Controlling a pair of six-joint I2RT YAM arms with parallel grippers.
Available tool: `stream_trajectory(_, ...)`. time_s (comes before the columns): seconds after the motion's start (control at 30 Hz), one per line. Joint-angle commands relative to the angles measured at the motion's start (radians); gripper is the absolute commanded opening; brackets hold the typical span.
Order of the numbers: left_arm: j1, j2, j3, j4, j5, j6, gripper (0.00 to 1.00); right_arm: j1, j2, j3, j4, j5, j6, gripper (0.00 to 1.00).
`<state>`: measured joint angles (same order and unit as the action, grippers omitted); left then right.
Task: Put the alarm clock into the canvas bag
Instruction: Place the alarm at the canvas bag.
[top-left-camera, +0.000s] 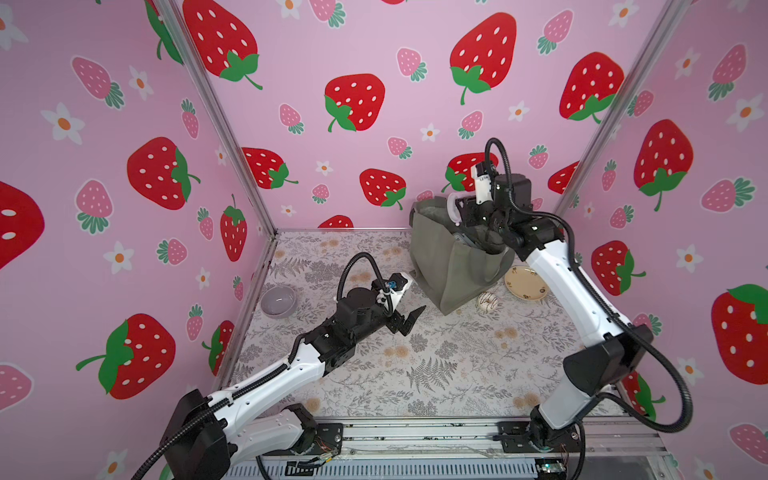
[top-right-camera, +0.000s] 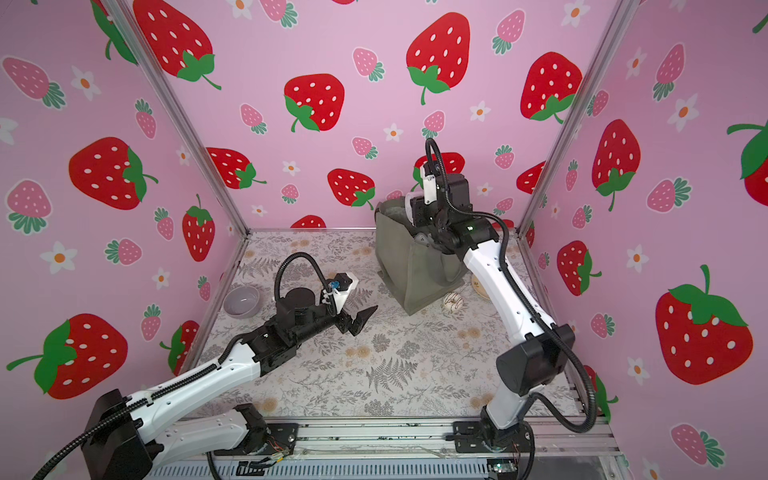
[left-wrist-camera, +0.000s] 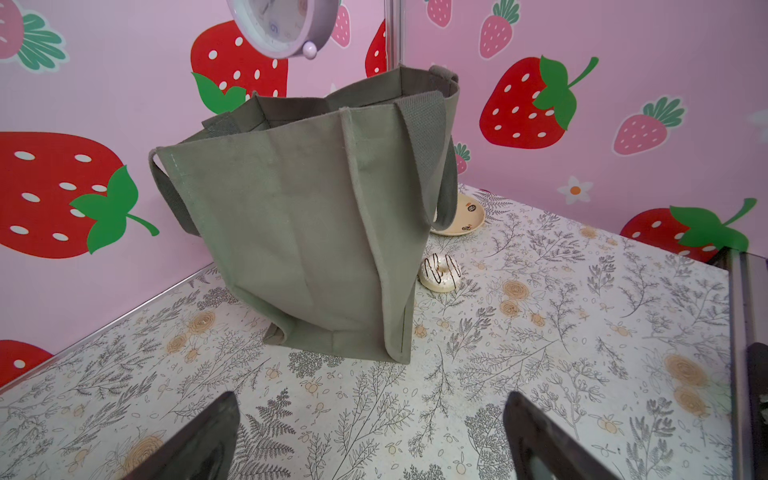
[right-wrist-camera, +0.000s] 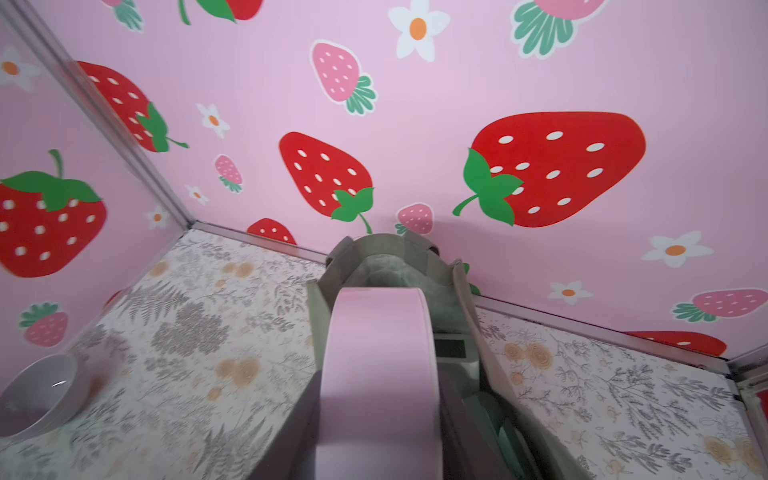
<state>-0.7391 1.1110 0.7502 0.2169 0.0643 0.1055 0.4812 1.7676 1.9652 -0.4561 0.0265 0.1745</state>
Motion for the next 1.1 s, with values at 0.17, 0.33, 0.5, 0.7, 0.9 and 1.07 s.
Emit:
stream_trajectory(0.17,0.015,-0.05,-0.023,0.053,0.016,-0.028,1.0,-0.028,0.213,0.247,-0.231,-0.004,-0.057,0.39)
stream_trajectory(0.33,0.017,-0.05,-0.025,0.053,0.023,-0.036,1.0,-0.067,0.308,0.351,-0.367,-0.123,-0.046,0.38)
stream_trajectory(0.5,0.019,-0.045,-0.029,0.065,0.031,-0.044,1.0,-0.088,0.364,0.358,-0.442,-0.245,-0.081,0.37)
stream_trajectory(0.7,0.032,-0.037,-0.029,0.076,0.03,-0.065,1.0,-0.087,0.394,0.33,-0.477,-0.25,-0.118,0.7)
stream_trajectory(0.9,0.043,-0.042,-0.034,0.09,-0.018,-0.088,1.0,-0.088,0.336,0.357,-0.41,-0.237,-0.087,1.0)
stream_trajectory(1.07,0.06,-0.064,-0.028,0.087,-0.092,-0.121,1.0,-0.103,0.246,0.425,-0.374,-0.203,-0.047,1.0)
